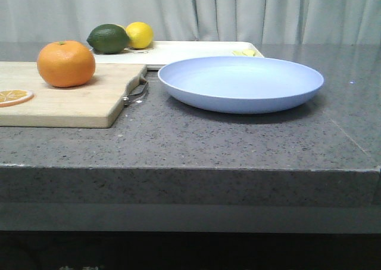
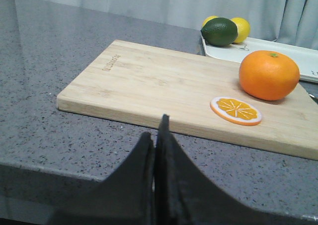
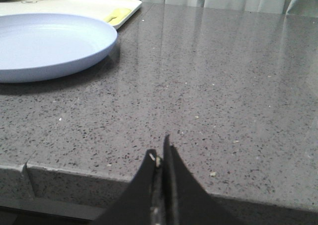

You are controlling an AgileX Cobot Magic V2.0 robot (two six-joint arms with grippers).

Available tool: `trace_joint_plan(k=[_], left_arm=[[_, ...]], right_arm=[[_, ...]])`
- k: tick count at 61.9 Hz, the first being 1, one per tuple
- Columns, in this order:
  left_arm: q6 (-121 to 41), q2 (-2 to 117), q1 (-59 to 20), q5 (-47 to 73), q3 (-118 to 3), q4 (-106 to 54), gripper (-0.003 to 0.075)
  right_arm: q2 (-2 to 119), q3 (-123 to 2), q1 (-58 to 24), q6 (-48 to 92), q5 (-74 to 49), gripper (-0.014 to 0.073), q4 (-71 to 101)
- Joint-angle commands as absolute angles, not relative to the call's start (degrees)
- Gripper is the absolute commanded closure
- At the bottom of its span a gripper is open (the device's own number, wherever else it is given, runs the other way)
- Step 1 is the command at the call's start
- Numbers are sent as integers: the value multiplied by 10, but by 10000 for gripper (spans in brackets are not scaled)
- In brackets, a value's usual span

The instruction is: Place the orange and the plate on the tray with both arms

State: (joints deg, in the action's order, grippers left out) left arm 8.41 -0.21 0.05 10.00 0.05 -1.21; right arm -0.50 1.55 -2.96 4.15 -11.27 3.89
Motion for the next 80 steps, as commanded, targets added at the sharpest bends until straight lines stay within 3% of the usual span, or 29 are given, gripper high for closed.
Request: trace_joint_plan(k=[1,80], left_arm=[[89,-14,2,53,3,-17,738],[89,-14,2,34,3,-17,738]], right_arm=[[-18,13,-29,44,-70,662,41],[-18,13,-29,44,-56,662,43]])
